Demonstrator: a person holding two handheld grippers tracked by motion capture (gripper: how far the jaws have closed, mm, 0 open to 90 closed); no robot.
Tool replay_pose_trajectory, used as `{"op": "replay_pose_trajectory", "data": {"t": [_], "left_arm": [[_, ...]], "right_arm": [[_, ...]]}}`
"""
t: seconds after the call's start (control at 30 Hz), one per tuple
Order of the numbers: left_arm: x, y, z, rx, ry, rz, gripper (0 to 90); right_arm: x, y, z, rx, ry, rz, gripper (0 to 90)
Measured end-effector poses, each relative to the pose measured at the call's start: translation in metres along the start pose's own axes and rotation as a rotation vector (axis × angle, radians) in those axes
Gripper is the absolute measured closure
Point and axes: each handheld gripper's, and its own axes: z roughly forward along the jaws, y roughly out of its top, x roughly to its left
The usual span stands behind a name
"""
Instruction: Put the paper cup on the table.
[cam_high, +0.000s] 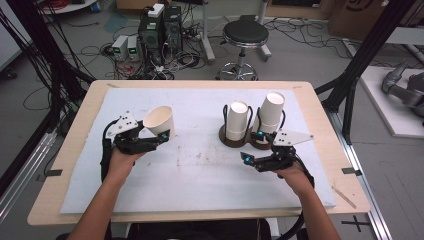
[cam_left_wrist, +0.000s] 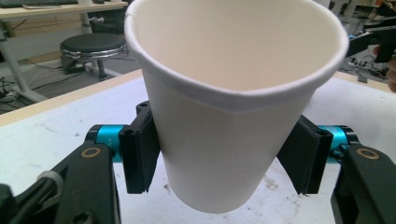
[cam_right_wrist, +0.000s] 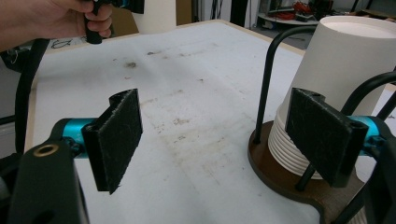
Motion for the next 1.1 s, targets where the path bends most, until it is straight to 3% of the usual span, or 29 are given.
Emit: {"op": "replay_pose_trajectory", "data": {"t": [0.13, 0.33, 0.53, 0.7, 1.1], "left_arm": [[0.004, -0.001, -0.002, -0.003, 0.029, 0.000, 36.3], [0.018, -0.012, -0.007, 0.010, 0.128, -0.017, 36.2], [0.032, -0.021, -0.008, 0.002, 0.191, -0.033, 36.3], [0.043, -0.030, 0.000, 0.032, 0.209, -0.063, 36.2], [0.042, -0.042, 0.014, 0.109, 0.217, -0.072, 36.3]], "right_arm": [[0.000, -0.001, -0.001, 0.003, -0.001, 0.003, 19.4], [-0.001, -0.002, 0.000, 0.011, 0.005, 0.006, 19.4], [0.002, -0.004, -0.001, 0.016, 0.006, -0.002, 19.4], [0.001, -0.007, -0.003, 0.024, -0.001, 0.005, 19.4], [0.003, -0.007, -0.003, 0.028, -0.002, 0.002, 19.4]]}}
